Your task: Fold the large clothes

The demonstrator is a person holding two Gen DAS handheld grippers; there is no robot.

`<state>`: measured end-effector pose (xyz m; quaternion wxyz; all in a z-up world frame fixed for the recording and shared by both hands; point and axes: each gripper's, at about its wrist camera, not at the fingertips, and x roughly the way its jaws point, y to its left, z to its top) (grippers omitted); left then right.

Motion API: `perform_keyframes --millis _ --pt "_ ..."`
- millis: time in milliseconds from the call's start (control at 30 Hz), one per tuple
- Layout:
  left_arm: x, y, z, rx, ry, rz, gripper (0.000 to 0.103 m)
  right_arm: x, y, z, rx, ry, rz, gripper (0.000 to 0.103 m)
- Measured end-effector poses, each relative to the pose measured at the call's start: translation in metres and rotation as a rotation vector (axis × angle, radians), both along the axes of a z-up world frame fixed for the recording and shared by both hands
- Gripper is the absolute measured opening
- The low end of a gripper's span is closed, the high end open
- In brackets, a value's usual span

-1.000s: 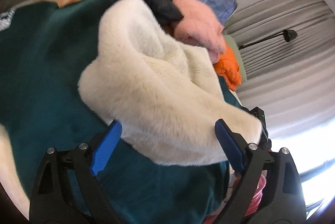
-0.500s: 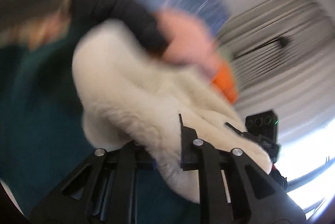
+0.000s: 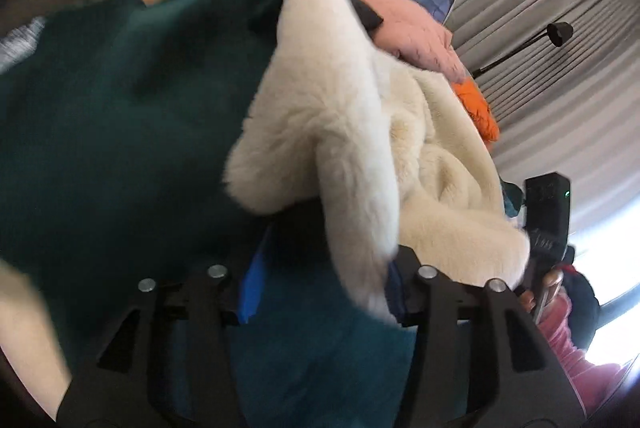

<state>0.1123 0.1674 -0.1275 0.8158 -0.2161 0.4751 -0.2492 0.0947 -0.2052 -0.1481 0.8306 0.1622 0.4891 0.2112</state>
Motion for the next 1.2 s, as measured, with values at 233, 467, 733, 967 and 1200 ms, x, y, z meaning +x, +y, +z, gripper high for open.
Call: perform_keyframes --millis 233,467,733,967,1200 --pt "-0.012 -0.004 0.072 0.039 -0.217 0.065 0.038 -0.038 0.025 0.052 -0.087 -0.333 0.054 0.061" --pt "0.015 -0.076 0.034 0.307 -0.174 -0.062 0.033 -0.009 0.081 -0.021 -0.367 -0.26 0.202 0.054" --pt "0.008 -0.054 0.052 0.278 -0.236 -0.031 0.033 -0.007 0.065 0.024 -0.357 -0.357 0.191 0.065" --pt "0.063 -0.017 0.086 0.287 -0.278 0.134 0.064 0.098 0.017 0.035 -0.358 -0.26 -0.045 0.067" --pt "0.135 -0.033 0.04 0.254 -0.102 0.107 0.012 0.149 0.035 0.022 -0.274 -0.255 -0.02 0.012"
